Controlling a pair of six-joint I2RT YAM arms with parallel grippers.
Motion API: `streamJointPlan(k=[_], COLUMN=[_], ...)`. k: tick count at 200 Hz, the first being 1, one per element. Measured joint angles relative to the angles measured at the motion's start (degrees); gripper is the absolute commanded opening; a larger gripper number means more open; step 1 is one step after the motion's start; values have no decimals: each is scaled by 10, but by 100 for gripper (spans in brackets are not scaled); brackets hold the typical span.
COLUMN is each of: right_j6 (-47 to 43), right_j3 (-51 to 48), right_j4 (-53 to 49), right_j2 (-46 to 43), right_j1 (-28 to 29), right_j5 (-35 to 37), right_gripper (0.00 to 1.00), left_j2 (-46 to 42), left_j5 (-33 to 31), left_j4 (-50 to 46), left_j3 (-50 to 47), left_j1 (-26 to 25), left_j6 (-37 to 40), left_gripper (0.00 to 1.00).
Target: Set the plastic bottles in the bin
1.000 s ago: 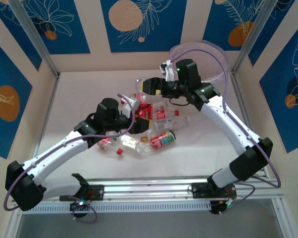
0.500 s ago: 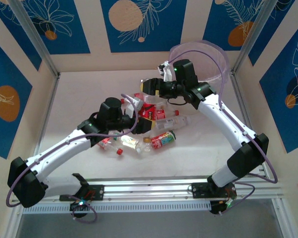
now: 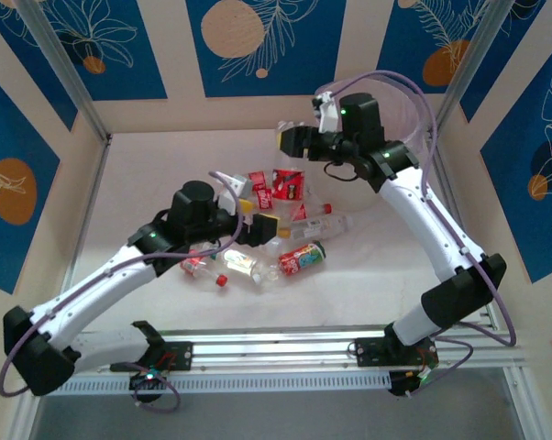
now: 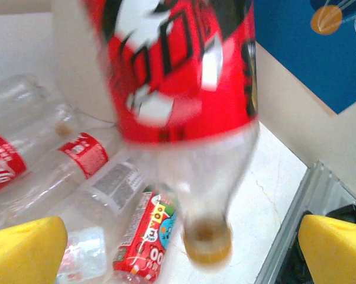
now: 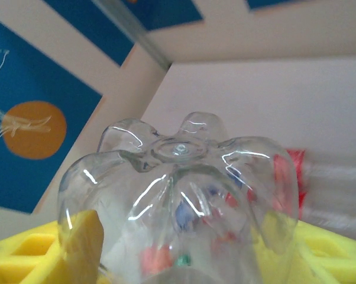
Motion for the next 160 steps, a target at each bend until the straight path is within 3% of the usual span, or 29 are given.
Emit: streamJointPlan(k=[32, 70, 115, 160], right_j6=[-44, -72, -91, -71], right_j3=[21, 51, 74, 76], right_j4=[36, 99, 143, 160], right_j2=[-15, -20, -19, -17], right_j1=[-38, -103, -177, -242], right_j5=[42, 77, 116, 108], right_gripper=[61, 61, 61, 61], left_j2=[-81, -107, -136, -158], left_j5=[-64, -129, -158, -158], left_j4=[-75, -188, -268, -278], left_j3=[1, -7, -80, -156], left_j1=[3, 19, 64, 86], left_j6=[-38, -123, -241, -308], left_gripper=[100, 100, 96, 95])
